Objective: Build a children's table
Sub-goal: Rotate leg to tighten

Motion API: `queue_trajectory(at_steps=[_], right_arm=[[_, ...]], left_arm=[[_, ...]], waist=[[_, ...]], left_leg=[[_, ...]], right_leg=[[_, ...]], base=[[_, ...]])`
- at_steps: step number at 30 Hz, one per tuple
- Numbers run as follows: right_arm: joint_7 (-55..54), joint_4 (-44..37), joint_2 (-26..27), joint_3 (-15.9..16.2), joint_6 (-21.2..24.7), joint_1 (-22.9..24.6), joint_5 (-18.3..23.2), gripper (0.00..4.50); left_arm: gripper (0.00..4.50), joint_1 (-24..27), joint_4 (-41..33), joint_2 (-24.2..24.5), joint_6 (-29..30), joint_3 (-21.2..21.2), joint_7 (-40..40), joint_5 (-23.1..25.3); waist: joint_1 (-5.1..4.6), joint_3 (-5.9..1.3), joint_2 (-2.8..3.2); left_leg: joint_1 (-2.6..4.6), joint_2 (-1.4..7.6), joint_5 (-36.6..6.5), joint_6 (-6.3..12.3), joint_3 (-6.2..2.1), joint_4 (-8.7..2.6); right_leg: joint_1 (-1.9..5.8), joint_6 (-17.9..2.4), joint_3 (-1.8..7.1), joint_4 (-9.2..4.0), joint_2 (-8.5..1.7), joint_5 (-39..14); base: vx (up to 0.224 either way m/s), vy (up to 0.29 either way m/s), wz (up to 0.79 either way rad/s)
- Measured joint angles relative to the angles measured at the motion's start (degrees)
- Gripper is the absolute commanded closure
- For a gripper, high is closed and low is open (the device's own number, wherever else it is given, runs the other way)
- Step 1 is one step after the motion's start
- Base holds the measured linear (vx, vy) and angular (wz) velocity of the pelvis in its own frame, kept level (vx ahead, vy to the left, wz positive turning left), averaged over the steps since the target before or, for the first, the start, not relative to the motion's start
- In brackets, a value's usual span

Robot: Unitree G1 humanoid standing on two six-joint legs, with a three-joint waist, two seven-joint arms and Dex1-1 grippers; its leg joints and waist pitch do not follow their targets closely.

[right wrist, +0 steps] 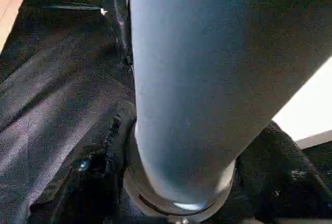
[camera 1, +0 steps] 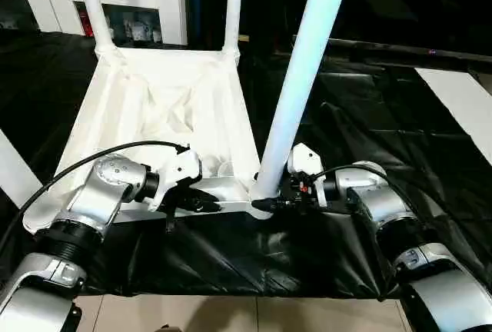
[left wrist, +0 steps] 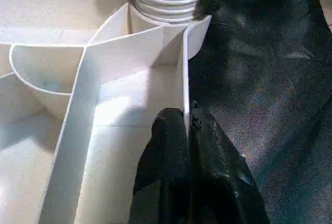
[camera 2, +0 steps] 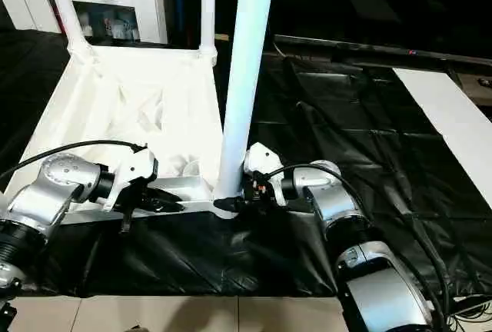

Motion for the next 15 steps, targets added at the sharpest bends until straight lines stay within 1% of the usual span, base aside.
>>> queue_trajectory(at_steps=[5,9,10,12,15], right_arm=[[0.1,0.6,0.2,0.0,-0.5,-0.2,0.0,1.87],[-0.9,0.4,0.7,-0.1,0.2,0.2,-0.4,1.87],[-3.0,0.1,1.0,-0.6,0.9,0.8,-0.5,1.87],[-9.1,0.1,2.2,-2.4,2.4,1.8,-0.5,1.88],[-19.9,0.1,4.9,-5.9,4.6,3.4,-0.2,1.88]], left_arm=[[4.50,0.0,0.3,0.3,-0.4,0.0,0.0,0.0],[4.50,-0.2,0.8,-0.8,-0.1,0.1,1.0,0.4],[4.50,-0.3,1.0,-1.4,0.3,0.2,2.6,0.8],[4.50,-0.4,1.8,-3.3,1.4,1.0,6.9,1.8],[4.50,-1.2,2.6,-6.8,3.5,1.2,13.4,3.5]], waist=[[-0.01,0.00,0.00],[0.14,-0.02,0.00],[0.23,-0.04,0.01],[0.08,-0.03,-0.02],[-0.20,-0.08,-0.05]], left_leg=[[0.03,0.00,0.0,0.00,0.01,0.03],[0.18,0.00,0.0,-0.01,0.02,0.04],[0.31,-0.01,0.0,-0.01,0.03,0.03],[0.67,-0.06,0.0,-0.04,0.08,0.07],[0.76,-0.11,0.0,-0.05,0.06,0.10]], right_leg=[[0.00,0.0,0.02,0.06,0.00,0.0],[0.08,0.0,0.04,0.17,-0.01,0.0],[0.18,0.0,0.05,0.17,-0.03,0.0],[0.42,0.0,0.13,0.27,-0.06,0.0],[0.45,0.2,0.17,0.24,-0.06,-0.1]], base=[[0.000,0.000,0.00],[0.000,0.000,0.00],[0.000,0.000,0.00],[0.000,0.000,0.00],[-0.018,0.000,-0.01]])
